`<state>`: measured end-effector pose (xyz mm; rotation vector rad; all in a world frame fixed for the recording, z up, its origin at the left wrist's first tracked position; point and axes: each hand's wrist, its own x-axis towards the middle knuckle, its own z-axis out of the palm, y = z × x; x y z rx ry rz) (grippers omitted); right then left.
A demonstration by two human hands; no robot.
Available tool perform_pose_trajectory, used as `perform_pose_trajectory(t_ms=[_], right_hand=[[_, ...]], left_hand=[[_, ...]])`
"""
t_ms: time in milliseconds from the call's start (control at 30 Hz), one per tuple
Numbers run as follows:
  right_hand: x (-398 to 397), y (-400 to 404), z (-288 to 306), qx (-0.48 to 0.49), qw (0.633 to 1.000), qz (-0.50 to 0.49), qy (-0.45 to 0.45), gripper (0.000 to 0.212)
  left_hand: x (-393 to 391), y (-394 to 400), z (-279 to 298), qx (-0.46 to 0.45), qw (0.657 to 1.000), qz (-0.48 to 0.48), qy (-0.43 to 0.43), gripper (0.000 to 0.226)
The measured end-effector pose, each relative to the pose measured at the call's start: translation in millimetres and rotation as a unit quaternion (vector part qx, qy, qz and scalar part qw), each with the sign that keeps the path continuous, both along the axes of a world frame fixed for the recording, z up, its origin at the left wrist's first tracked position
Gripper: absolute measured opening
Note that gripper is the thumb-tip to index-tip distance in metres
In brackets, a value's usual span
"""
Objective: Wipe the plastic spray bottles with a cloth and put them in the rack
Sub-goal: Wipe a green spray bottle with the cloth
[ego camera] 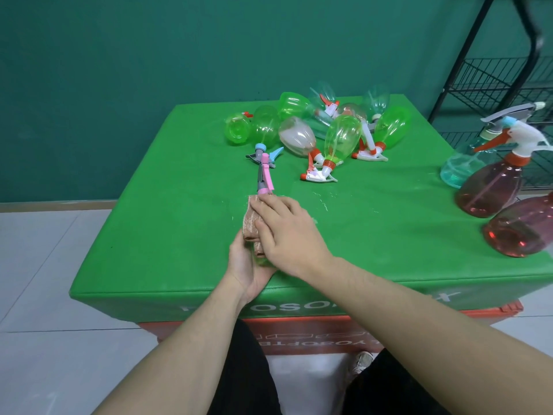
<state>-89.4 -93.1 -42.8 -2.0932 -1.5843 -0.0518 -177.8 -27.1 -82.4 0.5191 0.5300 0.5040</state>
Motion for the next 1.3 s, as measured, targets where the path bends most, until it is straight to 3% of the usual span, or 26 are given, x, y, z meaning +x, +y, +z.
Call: perform_pose_trajectory(t_ms=[233,400,600,867,1167,1300], right_hand=[[-4,-32,-20,0.025,0.992,0.075,-0.095,0.049],[-6,-43,-39,0.069,0.984,0.122,-0.106,0.049],[-8,-47,-39,0.083,0.983,0.133,-0.099,0.049],[1,-5,6,0.009,0.998,0.058,0.008,0.052],[5,19,17,0.013,0.985,-0.056,0.16,0.045],[0,13,11,0.006,0.991,-0.052,0.127,0.045]], left_hand=[[1,-6,8,0.007,0.999,-0.029,0.04,0.064],[-1,-2,5,0.009,0.996,-0.055,0.071,0.088],[1,-3,7,0.019,0.996,-0.048,0.074,0.079],[-1,-5,9,0.014,1.0,-0.013,0.005,0.037],[2,2,1,0.003,1.0,-0.031,0.0,0.045],[1,1,1,-0.007,1.0,-0.022,0.0,0.046]])
